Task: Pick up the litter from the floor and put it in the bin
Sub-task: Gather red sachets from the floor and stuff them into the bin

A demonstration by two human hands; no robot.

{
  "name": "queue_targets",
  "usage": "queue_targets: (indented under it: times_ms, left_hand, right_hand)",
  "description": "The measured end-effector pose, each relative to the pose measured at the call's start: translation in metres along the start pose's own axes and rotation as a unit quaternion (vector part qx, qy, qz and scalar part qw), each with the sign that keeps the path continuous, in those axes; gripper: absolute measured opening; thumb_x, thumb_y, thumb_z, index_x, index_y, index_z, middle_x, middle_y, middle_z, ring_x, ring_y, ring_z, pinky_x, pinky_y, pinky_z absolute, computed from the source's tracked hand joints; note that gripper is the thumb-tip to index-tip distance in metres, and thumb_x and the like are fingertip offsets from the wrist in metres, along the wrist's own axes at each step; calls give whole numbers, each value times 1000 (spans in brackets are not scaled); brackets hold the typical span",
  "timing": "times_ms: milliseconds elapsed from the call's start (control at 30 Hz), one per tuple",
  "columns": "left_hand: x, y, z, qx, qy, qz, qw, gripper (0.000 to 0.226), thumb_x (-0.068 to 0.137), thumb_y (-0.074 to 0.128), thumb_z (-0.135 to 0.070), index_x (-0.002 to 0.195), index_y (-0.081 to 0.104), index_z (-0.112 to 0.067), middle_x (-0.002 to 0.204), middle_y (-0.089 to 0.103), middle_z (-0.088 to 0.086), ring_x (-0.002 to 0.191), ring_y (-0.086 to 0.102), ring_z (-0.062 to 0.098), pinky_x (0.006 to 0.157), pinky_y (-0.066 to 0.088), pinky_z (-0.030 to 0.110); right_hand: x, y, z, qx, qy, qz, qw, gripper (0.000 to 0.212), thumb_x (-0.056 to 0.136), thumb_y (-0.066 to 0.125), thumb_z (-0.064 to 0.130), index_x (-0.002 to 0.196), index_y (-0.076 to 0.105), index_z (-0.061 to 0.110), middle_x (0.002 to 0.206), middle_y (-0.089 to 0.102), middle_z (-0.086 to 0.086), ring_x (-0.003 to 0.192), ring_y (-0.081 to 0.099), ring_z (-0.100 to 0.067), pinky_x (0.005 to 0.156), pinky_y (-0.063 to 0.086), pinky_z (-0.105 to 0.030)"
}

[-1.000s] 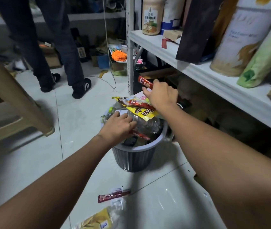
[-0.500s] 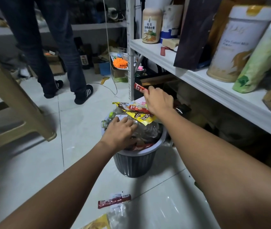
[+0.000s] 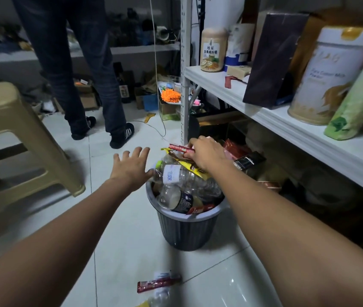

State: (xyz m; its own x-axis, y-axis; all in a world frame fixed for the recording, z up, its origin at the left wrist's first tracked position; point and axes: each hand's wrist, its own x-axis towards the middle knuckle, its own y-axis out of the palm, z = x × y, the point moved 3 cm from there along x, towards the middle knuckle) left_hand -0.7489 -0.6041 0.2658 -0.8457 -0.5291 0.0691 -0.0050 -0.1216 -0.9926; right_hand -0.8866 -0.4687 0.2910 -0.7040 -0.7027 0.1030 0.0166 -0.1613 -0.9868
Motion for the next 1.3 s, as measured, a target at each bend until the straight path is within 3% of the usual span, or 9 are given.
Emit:
queue_targets:
  times_ms: [367, 567, 700, 800, 1000, 1300]
  left_hand:
    - [8, -6, 11, 3, 3, -5, 1000, 58, 95, 39, -47, 145, 24, -21, 148, 33, 3, 131, 35, 29, 107, 25, 46]
    - [12, -7, 7, -5, 8, -14, 1000, 57, 95, 39, -47, 144, 26, -21, 144, 36, 7, 129, 37, 30, 107, 26, 48]
    - [12, -3, 7, -3, 7, -14, 1000, 57, 95, 39, -48, 144, 26, -21, 143, 36, 8, 129, 37, 31, 106, 27, 48]
    - [12, -1, 7, -3, 5, -14, 1000, 56, 96, 39, -47, 144, 26, -21, 144, 36, 8, 129, 37, 31, 107, 27, 48]
    - [15, 3, 13, -2, -1, -14, 1000, 56, 96, 40, -45, 144, 26, -20, 146, 35, 6, 129, 38, 30, 106, 28, 46]
    - [-1, -14, 34, -25, -58, -40, 997, 59, 96, 40, -42, 148, 22, -19, 148, 31, 8, 132, 34, 32, 107, 27, 47]
  right_hand:
    - [6, 13, 1, -6, 19, 45, 999, 44, 91, 60, 45, 123, 59, 14, 120, 62, -11, 111, 55, -29, 85, 45, -36]
    - [7, 16, 0, -20, 10, 6, 1000, 64, 85, 61, 55, 134, 50, 17, 133, 51, -9, 126, 42, -27, 100, 39, -40]
    - [7, 14, 0, -24, -5, -8, 1000, 76, 79, 57, 67, 138, 46, 20, 135, 49, -7, 127, 40, -27, 100, 37, -40]
    - [5, 12, 0, -23, -10, -34, 999, 74, 83, 47, 70, 139, 44, 22, 137, 48, -7, 126, 41, -26, 99, 38, -40]
    - [3, 6, 2, -13, -18, -70, 997, 56, 94, 41, 52, 142, 40, 23, 136, 49, -7, 123, 43, -25, 99, 34, -38]
    - [12, -15, 34, 24, -44, -117, 992, 50, 95, 40, 40, 141, 44, 22, 136, 51, -8, 124, 44, -25, 101, 31, -39]
